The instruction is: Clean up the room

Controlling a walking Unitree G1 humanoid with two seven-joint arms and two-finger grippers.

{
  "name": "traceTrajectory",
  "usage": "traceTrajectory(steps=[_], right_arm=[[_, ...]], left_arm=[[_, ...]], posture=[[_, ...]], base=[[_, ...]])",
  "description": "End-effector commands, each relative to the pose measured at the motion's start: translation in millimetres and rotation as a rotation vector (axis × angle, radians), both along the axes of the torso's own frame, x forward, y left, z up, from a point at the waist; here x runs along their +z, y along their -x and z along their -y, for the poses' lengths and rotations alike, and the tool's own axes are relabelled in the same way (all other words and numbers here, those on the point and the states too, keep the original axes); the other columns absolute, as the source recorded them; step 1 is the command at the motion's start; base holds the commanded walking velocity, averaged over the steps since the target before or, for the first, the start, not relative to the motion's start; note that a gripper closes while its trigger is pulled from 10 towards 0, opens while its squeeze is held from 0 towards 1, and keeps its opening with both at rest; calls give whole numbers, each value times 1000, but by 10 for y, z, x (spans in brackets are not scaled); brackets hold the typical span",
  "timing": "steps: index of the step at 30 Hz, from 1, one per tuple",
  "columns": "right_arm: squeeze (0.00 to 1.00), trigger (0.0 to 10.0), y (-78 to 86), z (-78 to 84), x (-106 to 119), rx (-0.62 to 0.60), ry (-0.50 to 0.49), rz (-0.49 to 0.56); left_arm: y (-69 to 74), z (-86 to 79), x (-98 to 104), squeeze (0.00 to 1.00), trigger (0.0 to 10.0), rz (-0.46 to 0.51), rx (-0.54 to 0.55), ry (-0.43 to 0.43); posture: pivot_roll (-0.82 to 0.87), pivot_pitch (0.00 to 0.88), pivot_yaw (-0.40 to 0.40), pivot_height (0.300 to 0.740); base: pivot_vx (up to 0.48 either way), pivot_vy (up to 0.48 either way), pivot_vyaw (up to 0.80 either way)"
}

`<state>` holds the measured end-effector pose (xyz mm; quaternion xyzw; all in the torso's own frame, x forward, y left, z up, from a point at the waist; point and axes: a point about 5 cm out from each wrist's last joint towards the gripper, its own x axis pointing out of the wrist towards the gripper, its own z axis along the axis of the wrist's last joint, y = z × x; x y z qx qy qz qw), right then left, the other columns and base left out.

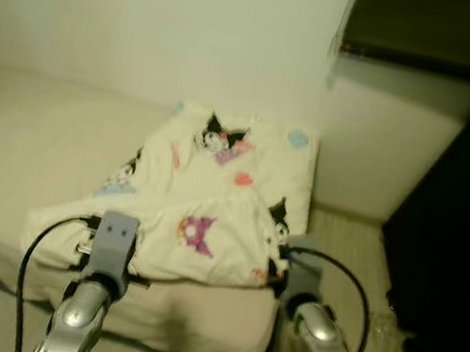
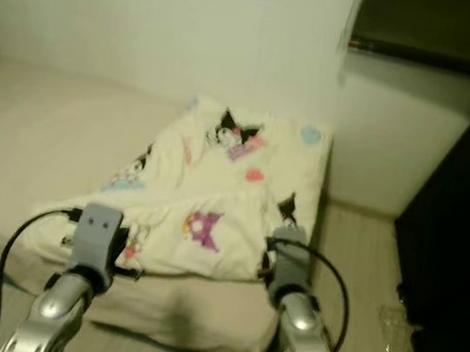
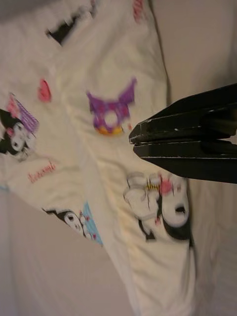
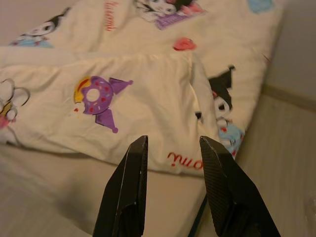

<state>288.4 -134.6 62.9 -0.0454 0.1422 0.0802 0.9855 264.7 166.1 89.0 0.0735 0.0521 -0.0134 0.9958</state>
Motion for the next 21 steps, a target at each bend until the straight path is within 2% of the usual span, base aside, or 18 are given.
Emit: traceTrajectory(steps=[1, 21], right_arm=[[0, 10000, 20, 36, -22, -6, 7, -10], [0, 10000, 4, 6, 3, 17, 3, -3]], left_arm=[[22, -29, -23, 0, 10000, -14, 5, -10], [32, -48, -18, 0, 10000, -15, 16, -9]], posture=[[-47, 81, 16, 740], [-46, 88, 12, 740]], base=[[0, -480, 800], [0, -480, 800]])
